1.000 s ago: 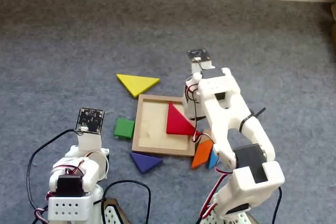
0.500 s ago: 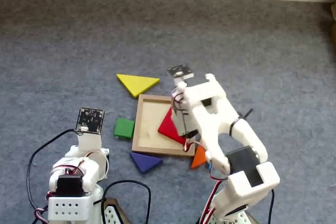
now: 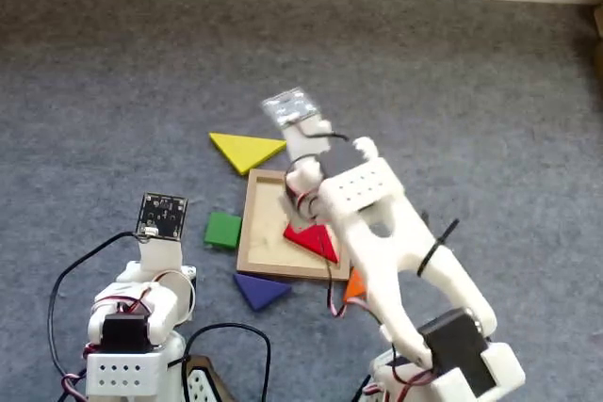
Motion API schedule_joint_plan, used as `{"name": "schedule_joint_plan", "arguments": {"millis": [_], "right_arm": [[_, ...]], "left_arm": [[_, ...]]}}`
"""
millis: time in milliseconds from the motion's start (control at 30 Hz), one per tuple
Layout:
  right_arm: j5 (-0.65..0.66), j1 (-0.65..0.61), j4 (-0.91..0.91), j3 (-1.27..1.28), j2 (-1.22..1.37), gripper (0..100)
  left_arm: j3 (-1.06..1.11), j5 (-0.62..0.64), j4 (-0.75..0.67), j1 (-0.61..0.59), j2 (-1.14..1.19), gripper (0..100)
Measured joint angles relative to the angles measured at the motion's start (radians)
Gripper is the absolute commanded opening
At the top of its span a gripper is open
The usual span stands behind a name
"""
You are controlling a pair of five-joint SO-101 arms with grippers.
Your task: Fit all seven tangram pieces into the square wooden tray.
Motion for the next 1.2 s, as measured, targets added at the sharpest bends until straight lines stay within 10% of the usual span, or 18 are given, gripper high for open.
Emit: {"name": "schedule_joint_plan", "arguments": {"millis": [333,1200], "right_arm": [[0.0,-0.044,-0.307,0.121,0.149,1.5],[-0.003,0.21,-0.114,0.08,0.158,1.5]], "left_arm": [[0.0,0.0,0.0,0.0,0.0,1],[0.0,0.0,0.0,0.0,0.0,1]]}}
